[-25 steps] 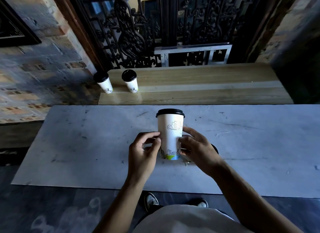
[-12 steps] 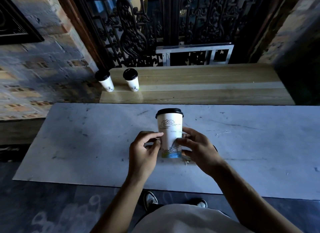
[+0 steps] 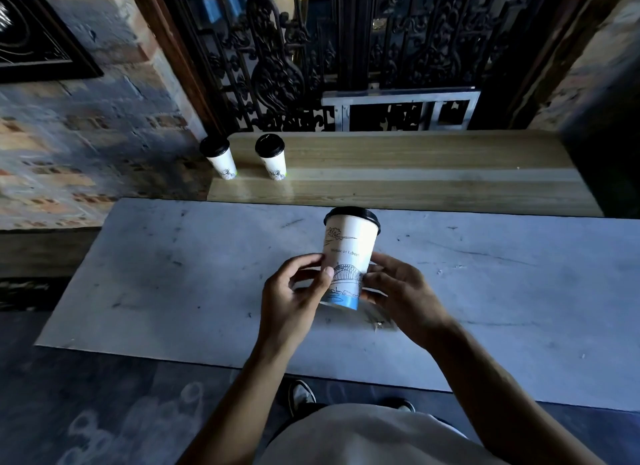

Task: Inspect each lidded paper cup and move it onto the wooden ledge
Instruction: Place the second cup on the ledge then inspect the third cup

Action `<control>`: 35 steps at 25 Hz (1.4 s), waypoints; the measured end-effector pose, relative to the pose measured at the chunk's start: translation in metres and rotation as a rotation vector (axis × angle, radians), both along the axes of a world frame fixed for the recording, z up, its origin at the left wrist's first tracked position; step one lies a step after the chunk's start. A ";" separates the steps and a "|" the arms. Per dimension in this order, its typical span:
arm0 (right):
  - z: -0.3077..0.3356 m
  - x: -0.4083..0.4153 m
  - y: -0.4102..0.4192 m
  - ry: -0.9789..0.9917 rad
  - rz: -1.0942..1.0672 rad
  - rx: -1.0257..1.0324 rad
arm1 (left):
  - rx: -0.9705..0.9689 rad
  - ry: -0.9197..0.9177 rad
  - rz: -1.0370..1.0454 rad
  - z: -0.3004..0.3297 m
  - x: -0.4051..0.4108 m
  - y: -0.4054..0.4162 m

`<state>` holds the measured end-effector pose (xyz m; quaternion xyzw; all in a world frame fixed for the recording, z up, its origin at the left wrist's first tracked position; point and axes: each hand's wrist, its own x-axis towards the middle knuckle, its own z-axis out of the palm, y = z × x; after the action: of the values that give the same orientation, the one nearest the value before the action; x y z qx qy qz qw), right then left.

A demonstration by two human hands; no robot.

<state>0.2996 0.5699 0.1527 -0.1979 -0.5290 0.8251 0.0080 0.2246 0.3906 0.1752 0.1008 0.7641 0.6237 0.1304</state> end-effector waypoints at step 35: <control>-0.002 -0.024 -0.003 0.002 -0.051 -0.023 | -0.028 0.033 0.040 -0.006 -0.017 -0.009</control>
<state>0.2757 0.5666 0.1504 -0.2105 -0.5145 0.8308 0.0273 0.2075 0.3818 0.1691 0.0940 0.7768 0.6135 0.1066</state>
